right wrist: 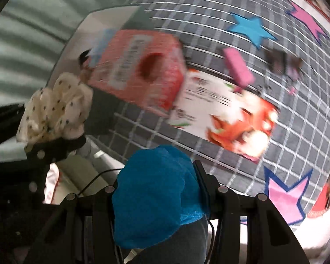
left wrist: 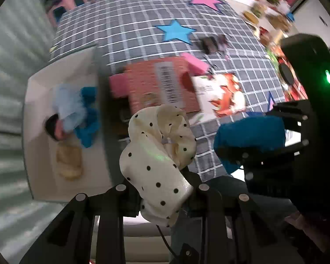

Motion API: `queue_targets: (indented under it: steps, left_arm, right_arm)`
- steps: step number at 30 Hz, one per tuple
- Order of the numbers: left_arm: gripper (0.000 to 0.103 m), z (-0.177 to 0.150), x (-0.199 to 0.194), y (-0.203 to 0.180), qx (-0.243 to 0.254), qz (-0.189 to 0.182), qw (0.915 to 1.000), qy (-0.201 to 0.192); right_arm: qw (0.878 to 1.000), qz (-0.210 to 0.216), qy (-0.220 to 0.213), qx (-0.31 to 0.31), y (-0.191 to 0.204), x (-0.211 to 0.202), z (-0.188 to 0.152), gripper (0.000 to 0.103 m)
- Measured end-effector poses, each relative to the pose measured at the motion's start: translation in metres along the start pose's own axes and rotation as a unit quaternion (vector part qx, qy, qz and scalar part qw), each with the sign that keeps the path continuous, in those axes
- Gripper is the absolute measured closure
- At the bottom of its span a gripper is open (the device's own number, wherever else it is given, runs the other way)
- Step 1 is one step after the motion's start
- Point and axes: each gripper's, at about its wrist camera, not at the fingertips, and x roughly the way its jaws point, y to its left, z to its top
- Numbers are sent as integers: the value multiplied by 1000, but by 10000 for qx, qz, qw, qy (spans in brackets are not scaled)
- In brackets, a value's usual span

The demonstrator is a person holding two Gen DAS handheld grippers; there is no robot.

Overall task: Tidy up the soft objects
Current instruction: 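Carry the scrunchie and blue cloth with both tools over the white box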

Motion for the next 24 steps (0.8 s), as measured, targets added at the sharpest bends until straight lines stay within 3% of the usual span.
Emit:
queue_targets:
  steps: [11,24]
  left_arm:
    - [73,-26,-12,66,-1051,114,9943,-141]
    - [73,-43,-15,113,-1831,159,9827,-246]
  right_arm:
    - [9965,-1,101,-828,58,8,31,53]
    - [9894,-93,235,-1433,103,14,54,53]
